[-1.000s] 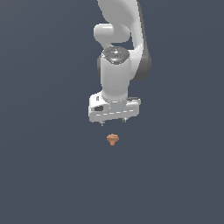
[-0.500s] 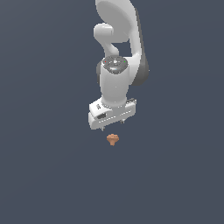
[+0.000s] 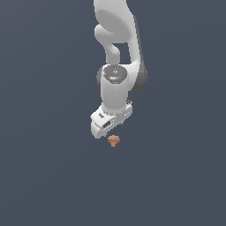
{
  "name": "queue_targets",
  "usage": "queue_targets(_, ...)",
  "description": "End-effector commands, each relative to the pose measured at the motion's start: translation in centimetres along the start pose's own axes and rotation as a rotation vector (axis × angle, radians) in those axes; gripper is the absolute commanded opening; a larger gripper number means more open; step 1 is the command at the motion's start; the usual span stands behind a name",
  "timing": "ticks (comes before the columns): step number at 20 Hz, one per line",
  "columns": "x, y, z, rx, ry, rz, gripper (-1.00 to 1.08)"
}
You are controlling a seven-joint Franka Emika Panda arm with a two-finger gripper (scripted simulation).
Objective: Pick up the object and move it to a goal position.
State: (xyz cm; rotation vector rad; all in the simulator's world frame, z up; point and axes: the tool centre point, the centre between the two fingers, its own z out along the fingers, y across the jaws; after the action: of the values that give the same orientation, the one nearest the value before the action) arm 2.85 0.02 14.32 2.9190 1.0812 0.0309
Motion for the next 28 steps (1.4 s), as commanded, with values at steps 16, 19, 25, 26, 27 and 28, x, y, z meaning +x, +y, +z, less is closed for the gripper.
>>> queue_targets(16, -0.2, 0.3, 4.0, 0.020, -0.006, -0.488, 1.00)
queue_targets(19, -0.3, 0.3, 4.6, 0.024, -0.004, -0.569, 1.00)
queue_targets(25, -0.3, 0.3, 5.6, 0.031, 0.000, -0.696, 1.00)
queue_targets(26, -0.3, 0.3, 5.7, 0.031, 0.001, -0.713, 1.00)
queue_targets(27, -0.3, 0.3, 5.8, 0.032, 0.002, -0.727, 1.00)
queue_targets(28, -0.3, 0.3, 5.9, 0.033, 0.002, -0.741, 1.00)
